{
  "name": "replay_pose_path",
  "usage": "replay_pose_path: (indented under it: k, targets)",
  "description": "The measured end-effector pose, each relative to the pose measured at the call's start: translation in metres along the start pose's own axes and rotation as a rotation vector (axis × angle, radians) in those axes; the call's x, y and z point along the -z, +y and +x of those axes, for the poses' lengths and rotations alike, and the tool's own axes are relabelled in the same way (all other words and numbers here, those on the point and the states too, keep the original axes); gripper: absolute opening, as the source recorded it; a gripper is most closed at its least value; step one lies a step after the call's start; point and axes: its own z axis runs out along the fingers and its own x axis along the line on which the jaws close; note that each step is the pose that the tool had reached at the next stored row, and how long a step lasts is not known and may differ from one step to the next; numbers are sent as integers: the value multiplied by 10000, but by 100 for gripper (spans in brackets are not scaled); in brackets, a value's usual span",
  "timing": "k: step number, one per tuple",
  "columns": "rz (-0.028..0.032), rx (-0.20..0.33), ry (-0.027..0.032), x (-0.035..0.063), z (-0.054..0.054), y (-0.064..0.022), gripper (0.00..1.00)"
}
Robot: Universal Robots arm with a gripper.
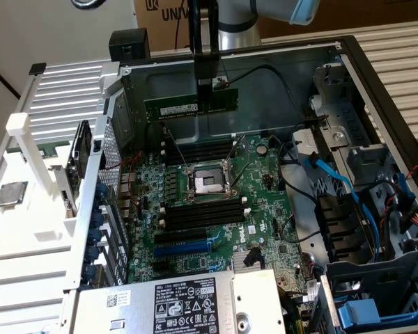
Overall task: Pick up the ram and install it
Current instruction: 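Insert the ram into the slot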
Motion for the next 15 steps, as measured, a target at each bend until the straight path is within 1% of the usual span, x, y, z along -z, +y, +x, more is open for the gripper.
replay_pose_path:
  k: [4, 9, 12, 13, 15]
  targets:
    - [-1, -22, -42, -67, 17, -9, 12]
    - [-3, -23, -42, -74, 18, -10, 12]
    - [-2, -23, -47, -116, 20, -12, 12]
    - [-3, -22, -60, -134, 21, -13, 12]
    - [-3, -20, -108, -162, 25, -14, 12]
